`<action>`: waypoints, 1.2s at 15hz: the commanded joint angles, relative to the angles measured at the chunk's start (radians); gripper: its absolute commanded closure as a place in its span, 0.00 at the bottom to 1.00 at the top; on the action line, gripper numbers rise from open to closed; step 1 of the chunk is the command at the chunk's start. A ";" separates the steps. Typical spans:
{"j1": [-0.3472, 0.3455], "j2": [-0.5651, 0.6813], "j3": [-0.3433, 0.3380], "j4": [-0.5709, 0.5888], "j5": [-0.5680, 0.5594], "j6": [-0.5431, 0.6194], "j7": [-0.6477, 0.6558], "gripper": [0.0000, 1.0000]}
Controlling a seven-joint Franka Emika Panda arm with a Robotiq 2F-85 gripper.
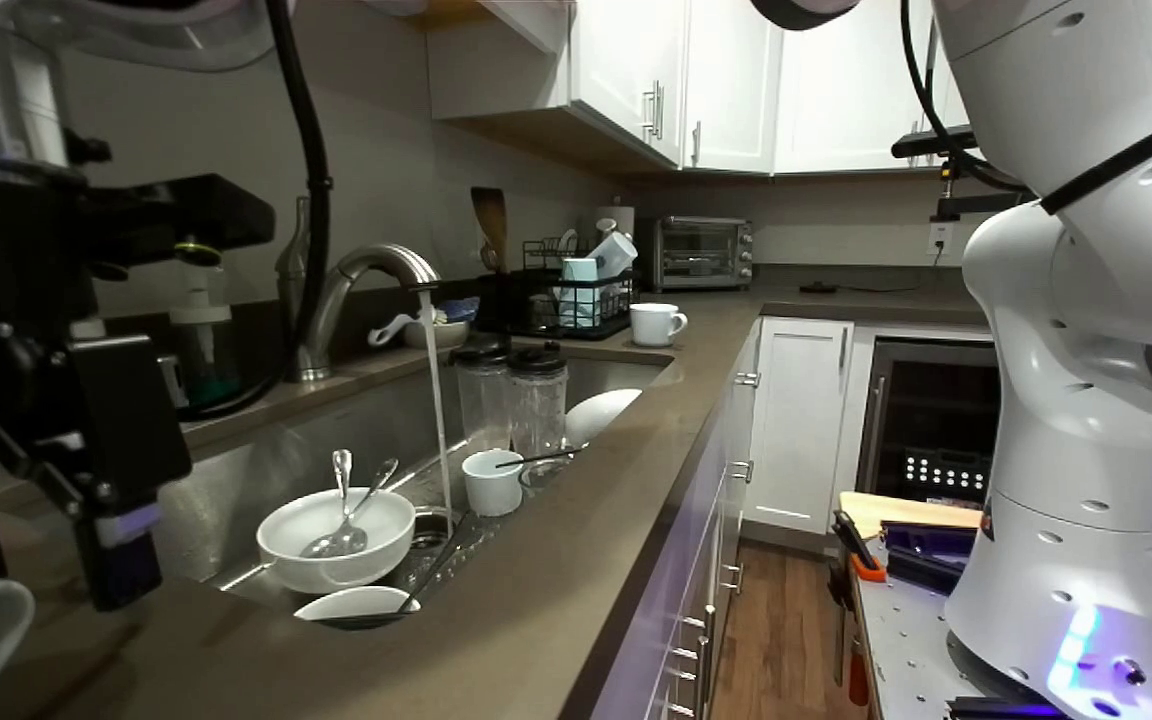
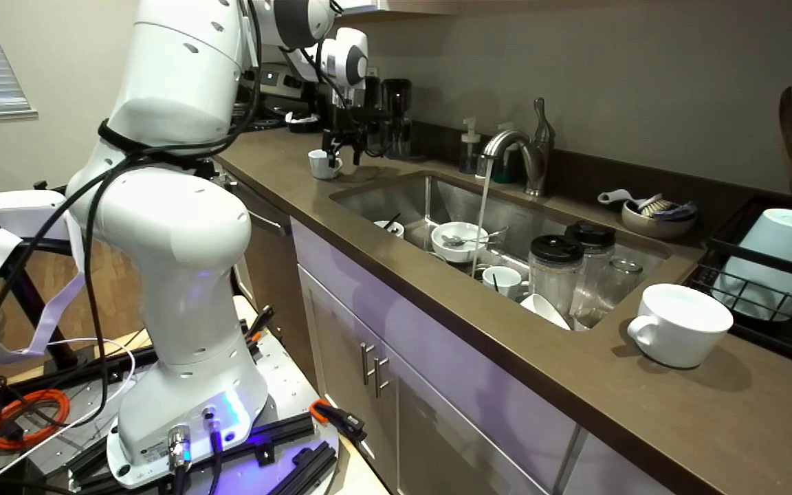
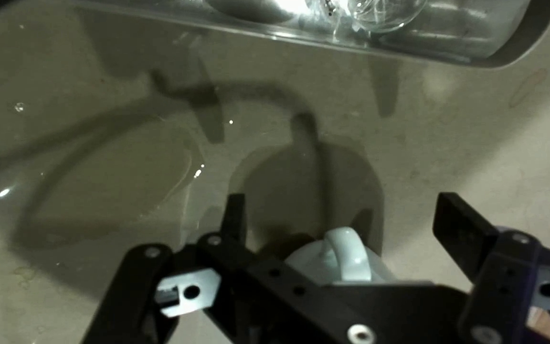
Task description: Move the mug from the left side of the sink, put some water in it, then put it on the right side of the sink
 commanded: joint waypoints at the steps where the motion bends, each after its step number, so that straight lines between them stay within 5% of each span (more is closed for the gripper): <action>1: -0.007 0.013 0.006 0.013 -0.006 0.027 -0.040 0.00; 11: 0.013 0.081 0.018 0.100 0.004 -0.024 -0.053 0.07; 12: 0.014 0.087 0.019 0.108 0.004 -0.026 -0.054 0.31; 15: 0.020 0.099 0.020 0.124 0.004 -0.036 -0.053 0.42; 16: 0.022 0.101 0.019 0.128 0.004 -0.041 -0.049 0.37; 17: 0.022 0.102 0.020 0.131 0.006 -0.044 -0.048 0.12; 18: 0.022 0.105 0.020 0.134 0.006 -0.050 -0.046 0.12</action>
